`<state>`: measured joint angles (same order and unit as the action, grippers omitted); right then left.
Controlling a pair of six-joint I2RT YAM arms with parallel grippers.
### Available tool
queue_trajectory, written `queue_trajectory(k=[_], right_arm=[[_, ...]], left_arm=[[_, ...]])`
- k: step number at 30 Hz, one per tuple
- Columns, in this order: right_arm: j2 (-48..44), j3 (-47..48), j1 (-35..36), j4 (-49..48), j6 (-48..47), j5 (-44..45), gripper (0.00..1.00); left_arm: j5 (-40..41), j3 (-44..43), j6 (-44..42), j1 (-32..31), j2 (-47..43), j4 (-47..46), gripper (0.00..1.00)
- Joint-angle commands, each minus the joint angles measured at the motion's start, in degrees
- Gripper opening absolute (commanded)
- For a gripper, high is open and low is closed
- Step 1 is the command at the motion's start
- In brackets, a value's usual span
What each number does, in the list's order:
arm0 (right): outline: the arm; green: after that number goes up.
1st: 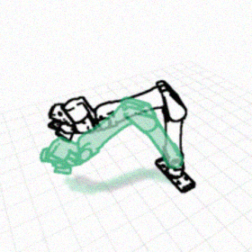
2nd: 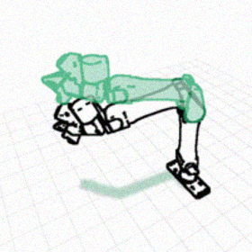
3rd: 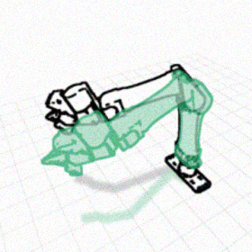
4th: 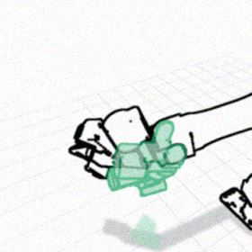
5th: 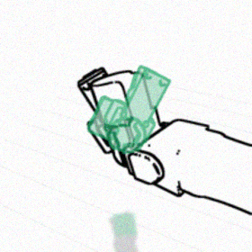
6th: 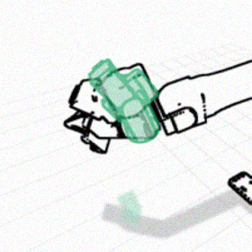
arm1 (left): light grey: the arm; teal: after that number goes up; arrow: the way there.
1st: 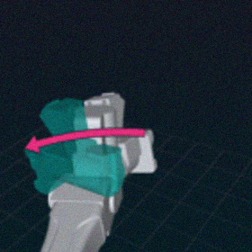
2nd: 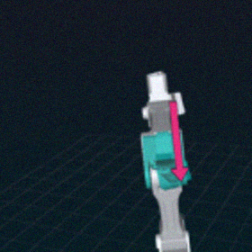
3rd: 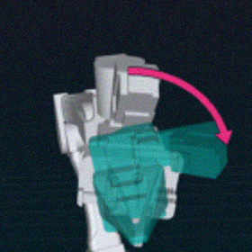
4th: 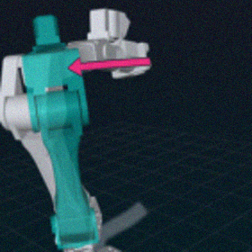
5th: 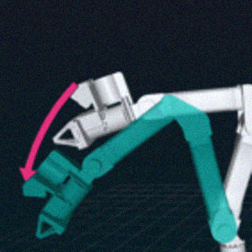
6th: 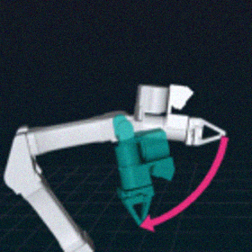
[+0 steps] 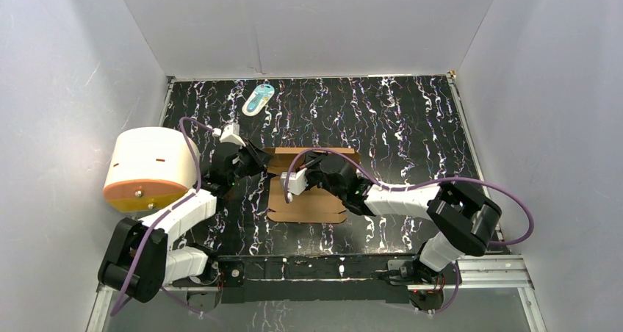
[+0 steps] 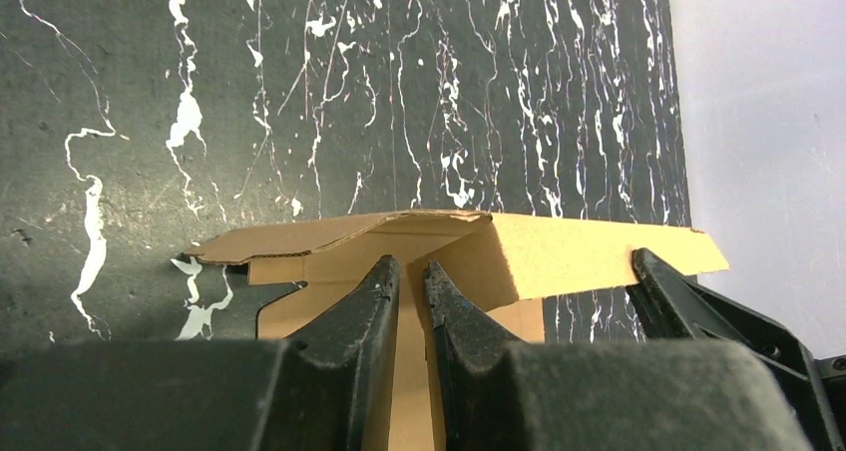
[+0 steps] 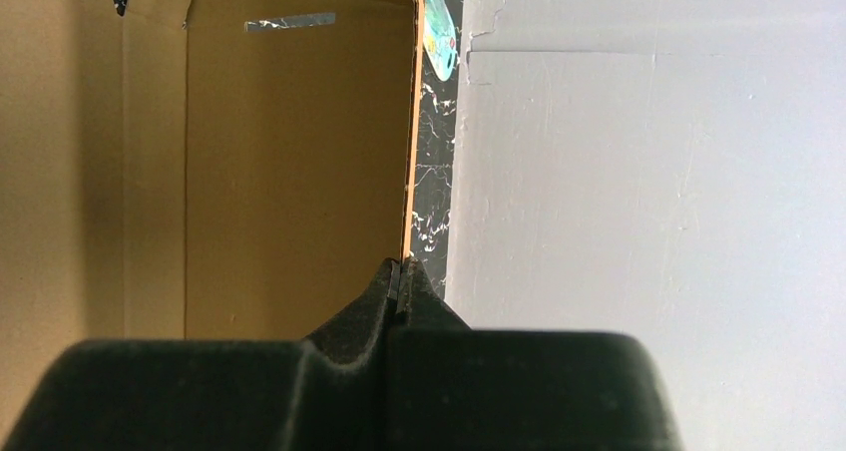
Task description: Fold the paper box
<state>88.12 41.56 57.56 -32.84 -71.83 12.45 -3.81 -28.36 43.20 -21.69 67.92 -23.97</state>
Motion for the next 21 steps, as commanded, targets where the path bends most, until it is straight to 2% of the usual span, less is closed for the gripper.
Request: queue_trajectory(k=[1,15,21], right_arm=[[1.17,2.63,0.27,2.36,1.04,-2.04,0.0],[7.03,7.39,0.97,3.7,3.48,-2.5,0.0],[5.8,5.42,0.97,3.07,3.36,-2.06,0.0]], left_arm=[[-3.43,-2.34,0.94,0.12,1.05,-3.3,0.14],[-3.82,-3.85,0.48,-0.02,4.37,-6.31,0.17],[-0.68,-1.63,-0.35,-0.02,2.0,-4.33,0.24]])
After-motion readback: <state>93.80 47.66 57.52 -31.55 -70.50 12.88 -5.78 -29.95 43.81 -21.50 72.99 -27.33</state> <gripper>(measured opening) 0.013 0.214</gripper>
